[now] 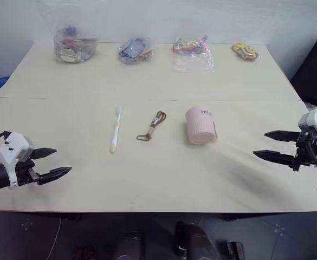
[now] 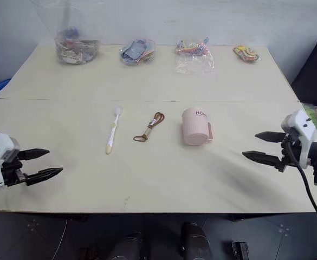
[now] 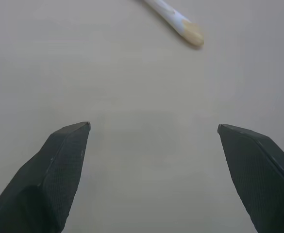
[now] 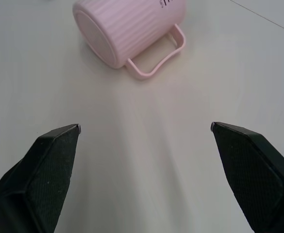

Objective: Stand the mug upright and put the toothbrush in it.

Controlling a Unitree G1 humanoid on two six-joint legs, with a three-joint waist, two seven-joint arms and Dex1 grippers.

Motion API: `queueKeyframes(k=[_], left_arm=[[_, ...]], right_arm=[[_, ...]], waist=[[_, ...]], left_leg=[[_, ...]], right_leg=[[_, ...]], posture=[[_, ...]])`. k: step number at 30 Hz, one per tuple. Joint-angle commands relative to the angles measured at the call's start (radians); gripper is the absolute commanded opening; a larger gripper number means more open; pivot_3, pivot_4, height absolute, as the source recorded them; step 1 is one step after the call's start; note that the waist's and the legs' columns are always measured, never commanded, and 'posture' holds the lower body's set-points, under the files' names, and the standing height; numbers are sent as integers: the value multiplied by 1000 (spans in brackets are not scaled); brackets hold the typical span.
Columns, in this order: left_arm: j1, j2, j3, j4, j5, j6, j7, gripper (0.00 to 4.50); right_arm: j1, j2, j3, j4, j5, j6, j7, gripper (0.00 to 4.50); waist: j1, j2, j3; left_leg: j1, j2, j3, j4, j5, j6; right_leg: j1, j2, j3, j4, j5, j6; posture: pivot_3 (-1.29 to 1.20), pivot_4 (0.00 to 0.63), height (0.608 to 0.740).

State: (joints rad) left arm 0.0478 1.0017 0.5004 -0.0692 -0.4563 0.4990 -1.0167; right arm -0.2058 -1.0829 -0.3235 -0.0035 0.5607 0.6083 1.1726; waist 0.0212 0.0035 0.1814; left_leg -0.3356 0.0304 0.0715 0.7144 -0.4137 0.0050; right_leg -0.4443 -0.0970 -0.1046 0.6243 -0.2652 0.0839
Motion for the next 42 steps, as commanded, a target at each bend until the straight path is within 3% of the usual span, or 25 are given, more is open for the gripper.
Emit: queueKeyframes(k=[1, 5, 9, 12, 15, 19, 26, 29, 39, 42], left_arm=[[-24, -1, 13, -54, -31, 23, 12, 4470], [-133, -33, -36, -205, -157, 184, 84, 4470], [-274, -63, -200, -352, -180, 345, 208, 4470], [-441, -179, -340, -374, -175, 495, 370, 4470], [-572, -308, -469, -350, -112, 607, 518, 4470], [-700, -457, -619, -234, 21, 631, 666, 4470], [-817, -618, -695, 18, 124, 657, 736, 4470], [-832, -652, -703, 75, 149, 627, 731, 3849], [-844, -703, -653, 96, 204, 591, 753, 621], [-849, -686, -591, 34, 191, 589, 756, 237]], right_arm=[[9, 11, -57, -45, 27, 10, -19, 4500], [28, 41, -106, -210, 122, 81, -66, 4500], [45, 95, -144, -447, 265, 197, -183, 4500], [46, 145, -157, -614, 395, 261, -310, 4500], [38, 173, -158, -717, 499, 288, -424, 4500], [33, 184, -145, -785, 598, 288, -542, 4500], [87, 183, -164, -812, 639, 244, -625, 4500], [102, 186, -162, -809, 649, 223, -640, 4500], [126, 166, -130, -792, 613, 176, -609, 4500], [129, 151, -113, -775, 568, 167, -574, 4500]], waist=[[-1, 0, 0], [5, 0, 0], [4, 0, 0], [6, -1, 0], [7, -2, 0], [6, -4, -1], [5, -5, 0], [6, -5, 0], [16, -5, -1], [16, -5, -1]], left_leg=[[0, 0, 0, 0, 0, 0], [0, 0, 0, 0, 0, 0], [-1, 0, -2, 2, 0, 0], [0, -2, -2, 2, 1, -1], [-1, -5, -3, 3, 1, -1], [0, -6, -3, 3, 1, -1], [-1, -6, -2, 3, 1, -1], [-1, -5, -2, 3, 1, -1], [-1, -6, -3, 4, 1, -1], [-1, -6, -3, 4, 1, -1]], right_leg=[[0, 0, 0, 0, 0, 0], [0, 0, 0, 1, 0, 0], [1, -1, 0, 1, 1, 2], [1, -1, 0, 2, 1, 2], [2, 0, 0, 2, 1, 2], [2, 1, 0, 1, 1, 3], [2, 1, 0, 1, 1, 3], [2, 1, 0, 1, 1, 3], [2, 1, 0, 1, 2, 3], [2, 1, 0, 1, 2, 3]], posture=[[0, 150, 740], [0, 150, 740], [0, 150, 740], [0, 150, 740], [0, 150, 740], [0, 150, 740], [0, 150, 740], [0, 150, 740], [0, 150, 740], [0, 150, 740]])
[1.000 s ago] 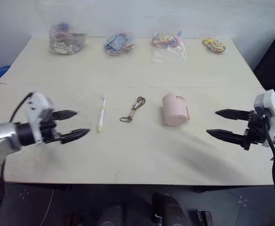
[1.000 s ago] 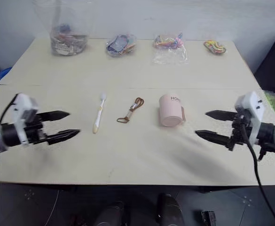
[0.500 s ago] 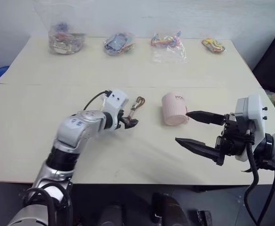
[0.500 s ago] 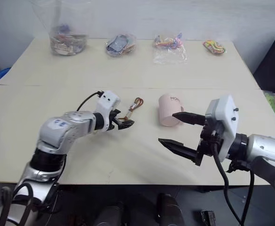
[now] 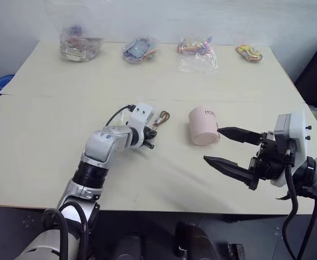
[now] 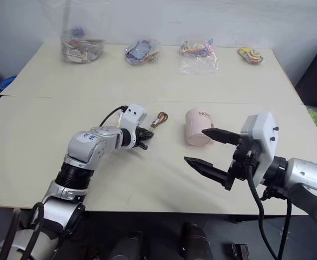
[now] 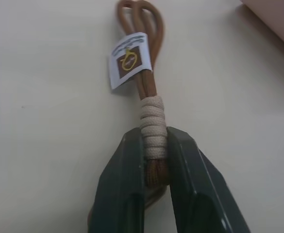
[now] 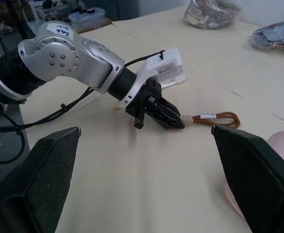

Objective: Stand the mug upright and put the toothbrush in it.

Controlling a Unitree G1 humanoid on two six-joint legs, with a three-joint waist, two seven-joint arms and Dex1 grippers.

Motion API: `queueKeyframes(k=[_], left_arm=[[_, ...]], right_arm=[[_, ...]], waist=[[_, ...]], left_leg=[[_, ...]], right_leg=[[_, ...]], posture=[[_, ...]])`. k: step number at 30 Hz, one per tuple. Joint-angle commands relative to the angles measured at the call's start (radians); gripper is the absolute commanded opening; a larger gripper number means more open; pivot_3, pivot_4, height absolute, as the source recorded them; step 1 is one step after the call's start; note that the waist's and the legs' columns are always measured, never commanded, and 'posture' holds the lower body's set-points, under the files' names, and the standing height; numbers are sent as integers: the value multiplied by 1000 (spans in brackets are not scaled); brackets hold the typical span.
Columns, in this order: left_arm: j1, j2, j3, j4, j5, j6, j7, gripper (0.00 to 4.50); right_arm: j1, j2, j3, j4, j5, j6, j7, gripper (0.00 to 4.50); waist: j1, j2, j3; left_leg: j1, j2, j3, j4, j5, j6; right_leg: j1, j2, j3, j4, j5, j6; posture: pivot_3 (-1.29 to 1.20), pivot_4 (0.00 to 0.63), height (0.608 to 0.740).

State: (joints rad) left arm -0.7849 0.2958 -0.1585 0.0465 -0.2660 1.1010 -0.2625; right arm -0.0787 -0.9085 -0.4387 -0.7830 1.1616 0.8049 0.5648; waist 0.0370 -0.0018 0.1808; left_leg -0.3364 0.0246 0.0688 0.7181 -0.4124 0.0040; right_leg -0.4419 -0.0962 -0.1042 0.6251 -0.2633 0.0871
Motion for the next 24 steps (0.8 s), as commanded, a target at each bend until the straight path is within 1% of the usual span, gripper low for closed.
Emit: queueKeyframes(k=[1, 3, 5, 8, 10, 13, 16, 18, 20, 24], left_arm=[[-21, 42, 103, -114, -7, 7, 3, 222], [-26, 97, 225, -172, -25, 24, 12, 222], [-2, 183, 343, -205, -25, 54, 19, 222], [85, 303, 443, -214, -5, 42, 11, 222], [192, 390, 496, -164, 45, -25, 15, 222], [296, 421, 563, -130, 70, -73, 38, 222], [344, 416, 594, -134, 73, -87, 52, 222], [380, 412, 608, -141, 74, -98, 54, 953], [424, 417, 598, -168, 75, -119, 36, 1486], [462, 425, 634, -192, 79, -111, 54, 2768]], right_arm=[[2, -28, 11, 14, -55, -35, 48, 4500], [-12, -32, 30, 45, -93, -46, 69, 4500], [-33, -33, 56, 82, -133, -60, 84, 4500], [-62, -27, 93, 125, -186, -81, 116, 4500], [-97, -14, 136, 152, -211, -94, 140, 4500], [-142, 2, 197, 184, -250, -112, 167, 4500], [-169, 10, 230, 210, -280, -122, 191, 4500], [-189, 14, 246, 228, -293, -124, 206, 4500], [-205, 15, 253, 244, -302, -125, 218, 4500], [-219, 16, 255, 267, -319, -126, 240, 4500]], waist=[[0, 0, 0], [-8, -1, 1], [-19, -1, 1], [-29, -1, 0], [-27, 0, 0], [-21, -2, 1], [2, -5, 1], [12, -6, 0], [12, -6, 0], [7, -6, 0]], left_leg=[[0, 0, 0, 0, 0, 0], [0, 1, 0, 0, 0, 0], [0, 2, 0, -1, 0, 0], [1, 3, 0, -2, 1, -1], [1, 3, 0, -3, 1, -1], [1, 3, 0, -2, 1, -1], [-3, 4, -1, 1, 1, -1], [-5, 4, -1, 2, 1, -1], [-5, 4, -1, 2, 0, -1], [-4, 3, -1, 1, 0, -1]], right_leg=[[0, 0, 0, 0, 0, 0], [0, 0, 0, 0, 0, 0], [0, 1, 0, 0, 0, 0], [-1, 2, 0, 0, -1, -1], [-1, 1, -1, 0, -1, -1], [-1, 1, -1, 0, -1, -1], [-1, 0, -3, 0, -1, -1], [-1, -1, -3, -1, 0, -1], [-1, -2, -3, -2, 0, 0], [-1, -1, -3, -2, 0, 0]], posture=[[0, 150, 740], [0, 150, 740], [0, 150, 740], [0, 150, 740], [0, 150, 740], [0, 150, 740], [0, 150, 740], [0, 150, 740], [0, 150, 740], [0, 150, 740]])
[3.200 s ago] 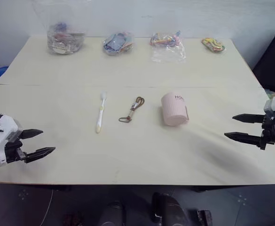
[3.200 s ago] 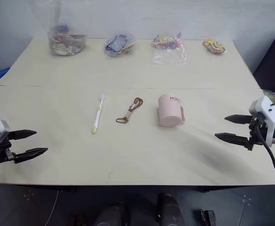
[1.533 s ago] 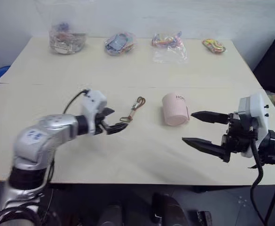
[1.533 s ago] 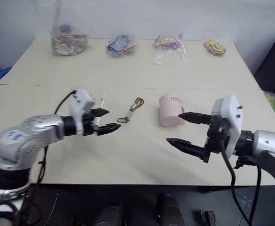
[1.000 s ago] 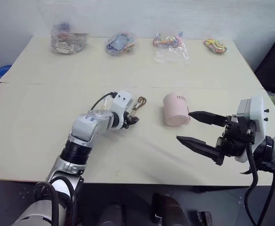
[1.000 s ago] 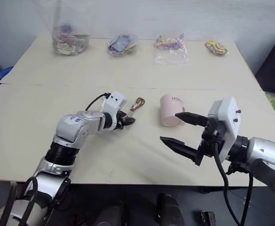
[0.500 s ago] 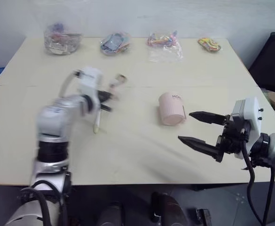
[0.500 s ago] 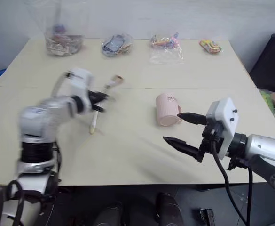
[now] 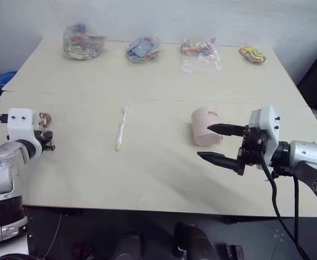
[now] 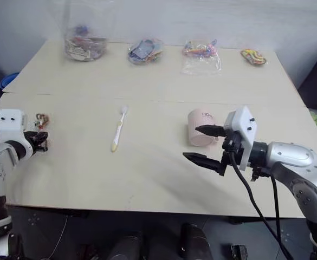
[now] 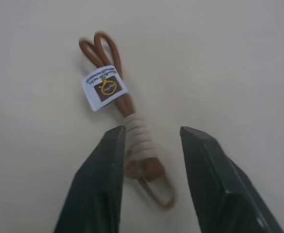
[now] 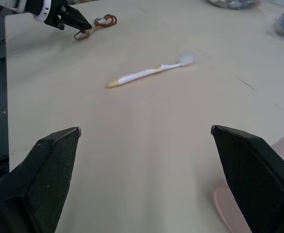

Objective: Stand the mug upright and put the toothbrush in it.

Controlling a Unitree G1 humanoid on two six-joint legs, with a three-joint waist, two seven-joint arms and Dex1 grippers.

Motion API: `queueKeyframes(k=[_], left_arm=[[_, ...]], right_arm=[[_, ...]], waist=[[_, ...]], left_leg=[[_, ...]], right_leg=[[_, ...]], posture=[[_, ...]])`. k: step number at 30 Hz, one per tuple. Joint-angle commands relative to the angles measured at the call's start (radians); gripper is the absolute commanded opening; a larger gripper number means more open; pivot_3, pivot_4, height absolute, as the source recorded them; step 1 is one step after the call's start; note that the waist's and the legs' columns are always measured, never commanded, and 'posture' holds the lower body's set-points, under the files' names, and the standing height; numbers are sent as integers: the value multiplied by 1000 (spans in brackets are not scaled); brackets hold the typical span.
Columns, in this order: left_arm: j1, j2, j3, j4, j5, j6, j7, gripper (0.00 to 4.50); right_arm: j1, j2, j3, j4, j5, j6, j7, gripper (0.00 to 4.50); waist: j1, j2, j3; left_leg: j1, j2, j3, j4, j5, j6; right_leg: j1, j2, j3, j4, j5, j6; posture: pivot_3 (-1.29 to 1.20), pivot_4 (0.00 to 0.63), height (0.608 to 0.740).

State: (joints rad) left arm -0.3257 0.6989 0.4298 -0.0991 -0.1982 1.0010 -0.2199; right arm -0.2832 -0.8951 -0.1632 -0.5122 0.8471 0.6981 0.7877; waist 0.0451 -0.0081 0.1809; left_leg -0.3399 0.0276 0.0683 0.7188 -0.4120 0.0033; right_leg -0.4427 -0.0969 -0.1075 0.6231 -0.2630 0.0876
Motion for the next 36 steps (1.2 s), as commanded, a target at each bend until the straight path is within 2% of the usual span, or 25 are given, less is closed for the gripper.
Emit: queueKeyframes(k=[1, 5, 7, 10, 14, 16, 19, 22, 25, 29, 33, 36], left_arm=[[4, 31, 66, -43, 11, -1, 16, 3073], [-35, 61, 177, -42, -46, 10, -14, 4343], [-64, 65, 229, -81, -112, -15, -67, 4343], [-119, 121, 299, -228, -326, 96, -229, 4343], [-198, 163, 311, -279, -570, 245, -352, 4343], [-231, 180, 246, -313, -665, 244, -435, 4343], [-211, 223, 89, -384, -708, 176, -578, 4343], [-224, 252, -93, -396, -669, 68, -698, 4343], [-299, 245, -254, -311, -550, -59, -727, 4343], [-353, 229, -332, -267, -522, -124, -772, 4343], [-359, 204, -356, -256, -513, -145, -768, 4343], [-358, 192, -365, -254, -516, -149, -770, 4368]], right_arm=[[-17, 2, -21, 3, -11, -20, 21, 4500], [-54, 21, -45, 55, 18, 22, -4, 4500], [-85, 27, -63, 96, 42, 61, -32, 4500], [-177, 29, -73, 206, 41, 142, -104, 4500], [-317, 90, -30, 352, -22, 229, -238, 4500], [-385, 121, 36, 449, -115, 268, -311, 4500], [-449, 153, 126, 579, -251, 237, -345, 4500], [-497, 207, 164, 707, -332, 206, -356, 4500], [-534, 244, 199, 813, -403, 183, -343, 4500], [-550, 268, 230, 834, -411, 240, -259, 4500], [-573, 295, 230, 851, -445, 252, -249, 4500], [-585, 308, 241, 844, -450, 276, -210, 3915]], waist=[[-3, 0, 0], [-18, 0, 0], [-20, 0, 0], [-22, -1, 0], [-26, 1, -1], [-28, 1, 0], [-34, 1, 0], [-44, 1, 0], [-50, 2, 0], [-54, 2, 0], [-63, 3, 1], [-70, 3, 1]], left_leg=[[0, 0, 0, 0, 0, 0], [1, 0, 0, 0, 0, 0], [1, 1, 0, 0, 0, 0], [0, 2, 0, 0, 0, 0], [2, 2, 0, -1, 0, 0], [3, 1, 0, -2, 0, -1], [2, 1, 1, -2, 1, -1], [2, -1, 3, -3, 1, -1], [1, -1, 7, -3, 1, -2], [1, 0, 8, -4, 1, -3], [1, 1, 9, -4, 1, -3], [1, 1, 9, -4, 1, -3]], right_leg=[[0, 0, 0, 0, 0, 0], [0, 1, 0, 0, 0, 0], [0, 0, 0, 1, 0, 0], [0, 0, 0, 1, 0, 0], [0, -2, 1, 1, 0, 0], [0, -1, 2, 1, 0, 0], [0, 0, 1, 2, 0, -1], [-1, 0, 1, 1, -1, -1], [-1, 2, 1, 0, -1, -1], [-2, 3, 1, 0, -1, -2], [-2, 3, 1, 0, -1, -2], [-2, 3, 1, 0, -1, -2]], posture=[[0, 150, 740], [0, 150, 740], [0, 150, 740], [0, 150, 740], [0, 150, 740], [0, 150, 740], [0, 150, 740], [0, 150, 740], [0, 150, 740], [0, 150, 740], [0, 150, 740], [0, 150, 740]])
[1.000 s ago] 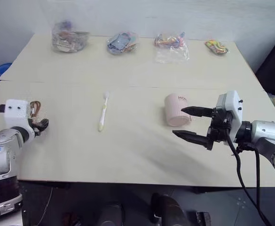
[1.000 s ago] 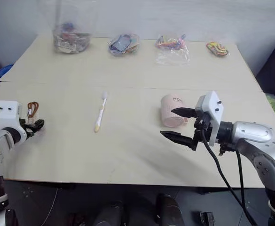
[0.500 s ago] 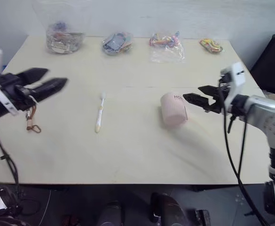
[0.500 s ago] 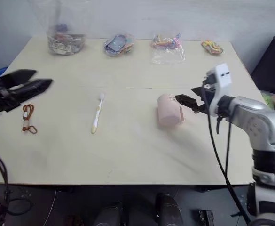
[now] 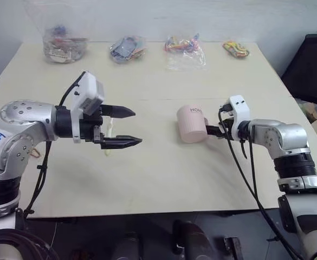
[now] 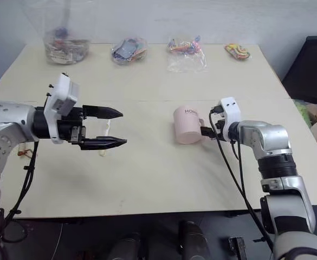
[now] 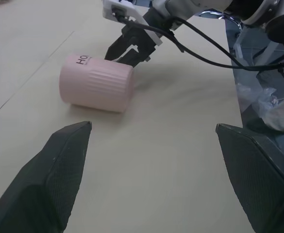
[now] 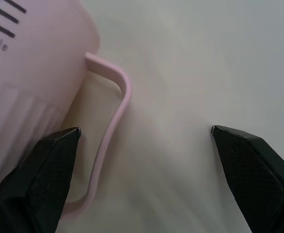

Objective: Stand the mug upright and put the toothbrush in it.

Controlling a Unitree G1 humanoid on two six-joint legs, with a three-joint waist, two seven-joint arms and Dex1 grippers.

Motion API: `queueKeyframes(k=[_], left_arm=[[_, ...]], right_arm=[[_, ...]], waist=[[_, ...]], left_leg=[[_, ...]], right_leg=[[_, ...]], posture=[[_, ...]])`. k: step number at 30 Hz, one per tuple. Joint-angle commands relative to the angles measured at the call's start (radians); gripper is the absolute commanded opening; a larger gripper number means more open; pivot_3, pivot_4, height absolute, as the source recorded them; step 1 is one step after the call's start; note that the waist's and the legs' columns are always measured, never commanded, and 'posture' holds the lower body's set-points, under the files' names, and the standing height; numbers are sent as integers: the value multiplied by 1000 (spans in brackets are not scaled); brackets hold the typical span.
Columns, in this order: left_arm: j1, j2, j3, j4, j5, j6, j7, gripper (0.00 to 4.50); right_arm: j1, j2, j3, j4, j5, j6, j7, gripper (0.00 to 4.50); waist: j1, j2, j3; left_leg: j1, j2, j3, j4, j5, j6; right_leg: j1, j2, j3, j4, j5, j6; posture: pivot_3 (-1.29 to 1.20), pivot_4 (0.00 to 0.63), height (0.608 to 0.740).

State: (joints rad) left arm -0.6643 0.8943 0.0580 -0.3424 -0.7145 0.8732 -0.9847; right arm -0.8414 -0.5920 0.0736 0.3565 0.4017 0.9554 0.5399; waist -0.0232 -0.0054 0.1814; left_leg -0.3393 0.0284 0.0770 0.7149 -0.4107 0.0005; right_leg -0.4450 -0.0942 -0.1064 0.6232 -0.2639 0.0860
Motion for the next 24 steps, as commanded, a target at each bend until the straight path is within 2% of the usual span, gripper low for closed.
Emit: queueKeyframes(k=[1, 8, 10, 12, 18, 24], left_arm=[[-20, -6, -1, -9, 8, -26, -7, 4368], [-35, -17, -27, 19, 51, -53, -7, 4368], [-32, -19, -27, 19, 56, -53, -4, 4368], [-22, -19, -23, 18, 59, -52, 3, 4368], [53, -10, 50, 10, 35, -20, 53, 4368], [150, 28, 159, 2, 18, 19, 86, 4368]], right_arm=[[-31, 8, 12, -28, -11, 23, 50, 3614], [-42, 33, 11, -12, -50, 16, 67, 1091], [-39, 41, 3, -16, -61, -9, 63, 463], [-37, 65, -29, -35, -48, -56, 58, 37], [-41, 237, -101, -92, -74, -334, -60, 37], [20, 461, -18, 37, -250, -833, -203, 37]], waist=[[-2, 0, 0], [-2, 0, 0], [-3, 0, 0], [-4, 0, 0], [-11, 1, 0], [-16, 1, 1]], left_leg=[[0, 0, 0, 0, 0, 0], [0, 0, -1, 0, 0, 0], [0, 0, -1, 0, 0, 0], [0, 0, -1, 0, 0, 0], [0, 1, -3, 0, 0, 0], [0, 0, -8, -1, 0, 0]], right_leg=[[0, 0, 0, 0, 0, 0], [0, 0, 0, 0, 0, 0], [0, 0, 0, 0, 0, 0], [0, 0, 0, 0, 0, 0], [-1, 0, 1, 1, 0, 0], [-2, 0, 0, 1, 0, -1]], posture=[[0, 150, 740], [0, 150, 740], [0, 150, 740], [0, 150, 740], [0, 150, 740], [0, 150, 740]])
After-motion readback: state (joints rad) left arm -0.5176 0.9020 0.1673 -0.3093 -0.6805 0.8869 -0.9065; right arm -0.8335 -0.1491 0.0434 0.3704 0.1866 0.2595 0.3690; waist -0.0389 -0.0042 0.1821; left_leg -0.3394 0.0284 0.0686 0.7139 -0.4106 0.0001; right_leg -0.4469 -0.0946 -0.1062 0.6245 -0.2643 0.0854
